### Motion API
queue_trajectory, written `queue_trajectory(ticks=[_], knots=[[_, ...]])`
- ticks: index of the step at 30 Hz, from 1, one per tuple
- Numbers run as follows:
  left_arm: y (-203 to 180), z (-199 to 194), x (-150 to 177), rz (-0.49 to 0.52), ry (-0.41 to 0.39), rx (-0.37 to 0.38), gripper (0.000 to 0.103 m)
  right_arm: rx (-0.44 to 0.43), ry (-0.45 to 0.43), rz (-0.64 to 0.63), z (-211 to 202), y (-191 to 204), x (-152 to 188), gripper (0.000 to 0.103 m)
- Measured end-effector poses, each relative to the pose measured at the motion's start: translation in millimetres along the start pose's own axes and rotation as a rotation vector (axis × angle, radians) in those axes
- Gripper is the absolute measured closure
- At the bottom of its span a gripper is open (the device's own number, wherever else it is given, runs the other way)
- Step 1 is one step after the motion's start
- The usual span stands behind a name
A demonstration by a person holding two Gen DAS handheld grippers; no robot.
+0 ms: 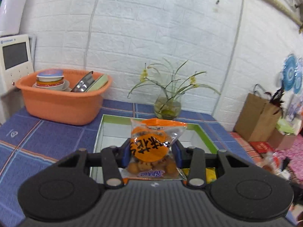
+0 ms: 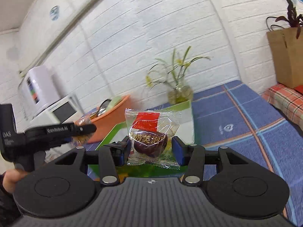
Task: Organize snacks
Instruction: 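Lower both held snacks into the green box and open both grippers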
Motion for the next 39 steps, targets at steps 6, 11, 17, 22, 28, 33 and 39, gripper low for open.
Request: queue_trajectory(ticks=[6,11,17,22,28,33,39], knots=[[13.0,43.1,23.8,-0.033,0.050,-0.032,0.061,0.004,-0.022,-0.044,51.1,-4.4,2.4,0.022],[26.0,53.5,33.7,-0.023,0.060,-0.074,0.061,0.032,0.072,-0.129,100.4,-4.5,23.1,0.022],[33.5,61.2,39.8,-0.024,0.081,-0.095,0.061,0.048,0.131,-0.200,118.4,-5.6,36.2,0.007],[32.0,60.7,40.3,-0.007,0.071,-0.090,0.045,0.053,0.062,-0.229,108.5,-5.1,26.2,0.000],[31.6,54.9,32.9,-0.002,0.046,-0.092,0.035,0.065,-0.103,-0.275,80.8,-3.2,0.2,0.000],[31.6,44.7,21.9,0.026,0.004,-0.119,0.025,0.042,-0.122,-0.308,50.5,6.6,-3.3,0.000],[29.3,26.4,5.4,0.087,-0.037,-0.123,0.018,-0.034,-0.043,-0.266,12.2,17.8,9.7,0.000]])
Point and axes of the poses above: each gripper's, at about its wrist camera, not at the fingertips, and z roughly the way its jaws point, y to its left, x to its underside, the point moved 7 cm from there along z, roughly the way its jaws point, and after that the axes turned 14 degrees about -y, right-handed, at the moved point
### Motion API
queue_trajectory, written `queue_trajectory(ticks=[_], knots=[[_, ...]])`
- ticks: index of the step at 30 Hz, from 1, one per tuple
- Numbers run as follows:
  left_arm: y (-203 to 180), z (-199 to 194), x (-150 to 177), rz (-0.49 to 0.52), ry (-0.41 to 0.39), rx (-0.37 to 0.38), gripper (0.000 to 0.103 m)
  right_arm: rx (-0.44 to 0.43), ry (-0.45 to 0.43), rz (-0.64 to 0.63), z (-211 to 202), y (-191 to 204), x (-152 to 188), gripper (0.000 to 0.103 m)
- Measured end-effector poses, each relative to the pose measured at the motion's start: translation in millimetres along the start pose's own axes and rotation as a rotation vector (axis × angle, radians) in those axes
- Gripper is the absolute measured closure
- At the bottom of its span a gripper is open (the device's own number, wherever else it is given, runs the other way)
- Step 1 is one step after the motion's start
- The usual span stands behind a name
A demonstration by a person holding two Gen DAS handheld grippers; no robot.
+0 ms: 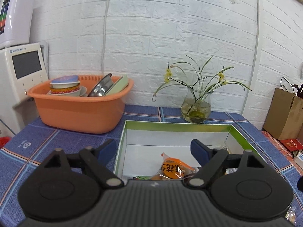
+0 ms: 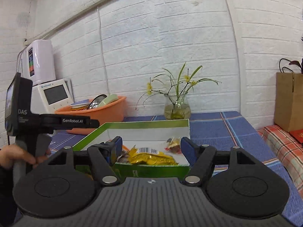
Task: Organize snacks
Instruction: 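Lower both held snacks into the green box and open both grippers, then grasp the pink pumpkin-seed bag with the left gripper while the right grasps the cookie pack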
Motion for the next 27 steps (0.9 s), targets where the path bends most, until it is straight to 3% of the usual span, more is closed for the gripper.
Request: queue_trajectory(ticks=[5,11,16,18,21,24,27], knots=[[17.8,-34.1,-5.8,0.047,-0.020,-0.019,0.018,-0.054,0.063,0.097,-29.2,-1.1,8.2,0.000],[59.0,-71.0,26.6,0.080,0.049,-0.034,0.017,-0.069,0.069,0.099,-46.9,-4.4,11.4,0.000],[79.3,-77.8,76.2,0.007,0.159,-0.035,0.017,0.023,0.081,0.120,-53.9,-20.1,24.6,0.000],[80.0,-73.1,86.1,-0.023,0.211,-0.038,0.017,0.098,0.104,0.125,-55.6,-33.6,33.9,0.000],[77.7,-69.7,91.3,-0.044,0.228,-0.041,0.017,0.181,0.151,0.102,-53.0,-51.0,50.0,0.000],[76.1,-68.8,94.3,-0.041,0.230,-0.059,0.012,0.191,0.212,0.091,-50.6,-59.6,66.2,0.000],[73.3,-70.0,95.0,-0.029,0.222,-0.066,0.011,0.147,0.242,0.138,-46.9,-58.3,71.5,0.000]])
Point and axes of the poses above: each gripper's, at about its wrist camera, not at the fingertips, and z roughly the way its jaws point, y to its left, x to its underside, the point moved 7 cm from there along z, roughly the way its jaws point, and after that the axes turned 14 degrees about -y, right-handed, at the moved point
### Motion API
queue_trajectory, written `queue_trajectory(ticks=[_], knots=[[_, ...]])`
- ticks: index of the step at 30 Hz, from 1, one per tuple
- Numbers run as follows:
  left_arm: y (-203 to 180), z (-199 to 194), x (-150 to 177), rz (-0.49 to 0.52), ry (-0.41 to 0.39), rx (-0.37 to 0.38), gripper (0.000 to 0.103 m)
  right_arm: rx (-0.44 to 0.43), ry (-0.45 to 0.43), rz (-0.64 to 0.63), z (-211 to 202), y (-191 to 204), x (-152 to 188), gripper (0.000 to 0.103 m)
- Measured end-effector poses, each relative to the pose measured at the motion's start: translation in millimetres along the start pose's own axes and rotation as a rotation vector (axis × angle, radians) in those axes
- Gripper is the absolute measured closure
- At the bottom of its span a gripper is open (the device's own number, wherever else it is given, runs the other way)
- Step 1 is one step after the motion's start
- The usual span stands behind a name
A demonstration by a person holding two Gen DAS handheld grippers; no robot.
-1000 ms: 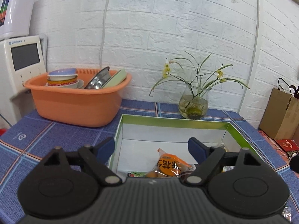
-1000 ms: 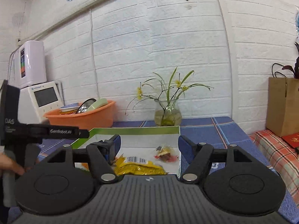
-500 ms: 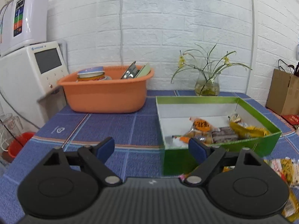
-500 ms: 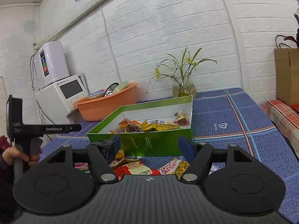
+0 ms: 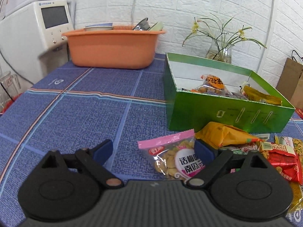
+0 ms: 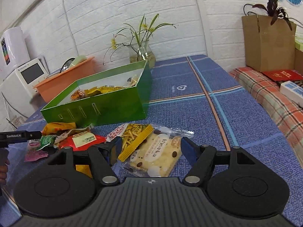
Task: Organize snacks
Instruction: 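Grasp the pink pumpkin-seed bag with the left gripper while the right grasps the cookie pack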
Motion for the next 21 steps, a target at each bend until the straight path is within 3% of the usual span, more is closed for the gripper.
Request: queue_trajectory(ticks=[3,6,10,14,21], knots=[[-6.3,-1.8,2.0,-0.013,0.011,0.050,0.011,-0.068,0.018,0.059,6.5,4.6,-1.6,0.000],[-13.2,-4.4,7.2,0.020,0.025,0.078,0.011,-0.080,0.032,0.046,13.0,7.3,-4.1,0.000],[-16.1,-6.9,16.3,0.042,0.054,0.109,0.011,-0.089,0.033,-0.166,11.8,15.2,-5.0,0.000],[-22.7,-6.9,22.9,0.104,0.053,0.093,0.010,-0.014,0.062,-0.310,10.4,4.2,2.5,0.000],[-32.0,-6.0,25.7,0.147,0.031,0.063,0.010,0.012,0.119,-0.169,24.7,0.9,12.9,0.000]])
Point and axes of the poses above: each gripper's, at about its wrist camera, not at the fingertips, and z roughly the way its jaws point, y to its left, x to its underside, the point moved 7 cm from there along z, roughly the way its jaws point, and after that the axes turned 14 degrees about -y, right-handed, at the moved point
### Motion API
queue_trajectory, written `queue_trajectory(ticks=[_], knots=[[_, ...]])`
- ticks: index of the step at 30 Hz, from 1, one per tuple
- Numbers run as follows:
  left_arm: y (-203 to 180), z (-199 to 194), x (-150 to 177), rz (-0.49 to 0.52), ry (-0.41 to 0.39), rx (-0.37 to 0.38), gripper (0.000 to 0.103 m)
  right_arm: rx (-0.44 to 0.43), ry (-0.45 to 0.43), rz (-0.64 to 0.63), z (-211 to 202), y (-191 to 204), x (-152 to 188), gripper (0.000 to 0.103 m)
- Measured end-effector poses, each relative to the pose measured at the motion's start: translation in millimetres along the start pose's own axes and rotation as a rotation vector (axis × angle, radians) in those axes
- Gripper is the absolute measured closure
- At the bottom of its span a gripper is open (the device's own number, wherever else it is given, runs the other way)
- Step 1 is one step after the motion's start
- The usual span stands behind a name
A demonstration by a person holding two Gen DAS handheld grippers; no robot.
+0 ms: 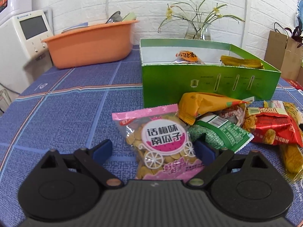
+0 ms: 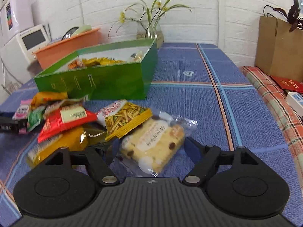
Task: Organize snacks
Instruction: 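Grasp the pink pumpkin-seed bag with the left gripper while the right grasps the cookie pack, then carry the pink bag and cookie pack into the green box and open both grippers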
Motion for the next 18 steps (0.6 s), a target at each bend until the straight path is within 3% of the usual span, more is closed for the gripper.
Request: queue_trajectory(ticks=[3,7,10,12,18], knots=[[1.2,0.5,0.4,-0.016,0.000,0.004,0.010,0.027,0.019,-0.063,10.7,11.4,-0.2,0.000],[0.2,-2.8,1.5,-0.021,-0.003,0.000,0.010,0.022,-0.018,-0.171,11.4,19.5,1.0,0.000],[-3.6,-12.6,3.2,-0.018,-0.012,0.036,0.025,0.012,0.012,-0.141,1.0,13.2,1.7,0.000],[-5.7,-23.9,5.6,-0.027,-0.005,0.076,0.042,0.021,0.018,-0.142,-10.7,8.5,6.2,0.000],[0.1,-64.0,18.5,-0.091,0.000,0.119,0.045,-0.008,0.024,-0.020,-51.4,-4.4,20.5,0.000]])
Point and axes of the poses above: each gripper's, at about its wrist camera, not at the fingertips, and z roughly the way its jaws point, y to its left, x to its underside, the point moved 7 cm from there along z, roughly the way its jaws point, and after that the axes turned 14 degrees about -y, right-handed, at the moved point
